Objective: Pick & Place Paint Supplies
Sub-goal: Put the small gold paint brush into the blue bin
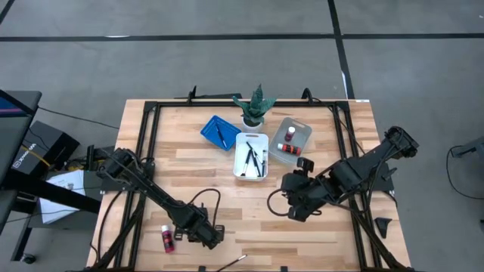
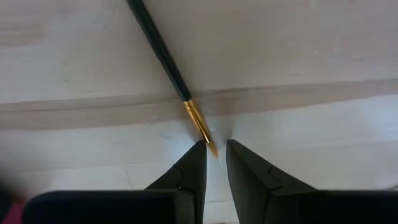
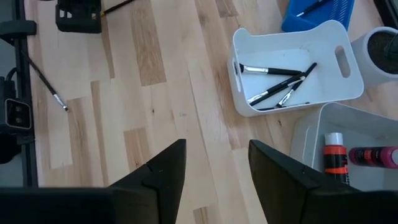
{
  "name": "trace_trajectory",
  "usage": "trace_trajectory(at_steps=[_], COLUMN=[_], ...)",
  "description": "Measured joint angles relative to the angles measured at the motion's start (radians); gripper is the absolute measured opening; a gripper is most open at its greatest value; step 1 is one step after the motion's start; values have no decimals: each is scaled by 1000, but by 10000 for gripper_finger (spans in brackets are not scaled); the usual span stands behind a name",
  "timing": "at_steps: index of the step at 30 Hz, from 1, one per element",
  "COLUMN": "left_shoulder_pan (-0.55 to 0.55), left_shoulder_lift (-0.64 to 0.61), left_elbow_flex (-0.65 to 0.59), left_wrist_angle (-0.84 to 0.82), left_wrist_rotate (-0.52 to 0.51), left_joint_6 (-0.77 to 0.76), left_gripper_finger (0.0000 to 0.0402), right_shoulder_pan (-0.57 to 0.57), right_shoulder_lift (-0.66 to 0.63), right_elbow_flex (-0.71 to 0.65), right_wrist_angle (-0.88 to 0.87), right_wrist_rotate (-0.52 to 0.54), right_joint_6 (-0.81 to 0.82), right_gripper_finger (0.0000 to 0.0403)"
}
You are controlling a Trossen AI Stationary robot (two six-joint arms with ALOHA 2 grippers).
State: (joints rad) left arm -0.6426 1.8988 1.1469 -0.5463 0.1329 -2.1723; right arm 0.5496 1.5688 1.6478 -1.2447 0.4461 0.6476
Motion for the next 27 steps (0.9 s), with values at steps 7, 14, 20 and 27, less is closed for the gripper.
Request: trace_trajectory(at_steps=[7,14,20,27], left_shoulder_pan=[-4,-5,-6,-23], left_shoulder_lift=[1,40,48,37], left_elbow_flex=[0,3,4,3], left_wrist_angle=[-4,22,37,28], left_wrist_rotate=[5,25,26,-21], left_joint_6=[2,-1,-1,20], left_gripper_finger=[48,33,6,0], right_shoulder_pan=[9,21,31,40], right_shoulder_lift=[0,0,0,0], right_elbow_flex=[0,0,0,0], right_wrist_angle=[-4,-4,-4,-4], right_wrist_rotate=[0,0,0,0], right_joint_6=[15,31,49,71], right_gripper_finger=[170,170,170,170])
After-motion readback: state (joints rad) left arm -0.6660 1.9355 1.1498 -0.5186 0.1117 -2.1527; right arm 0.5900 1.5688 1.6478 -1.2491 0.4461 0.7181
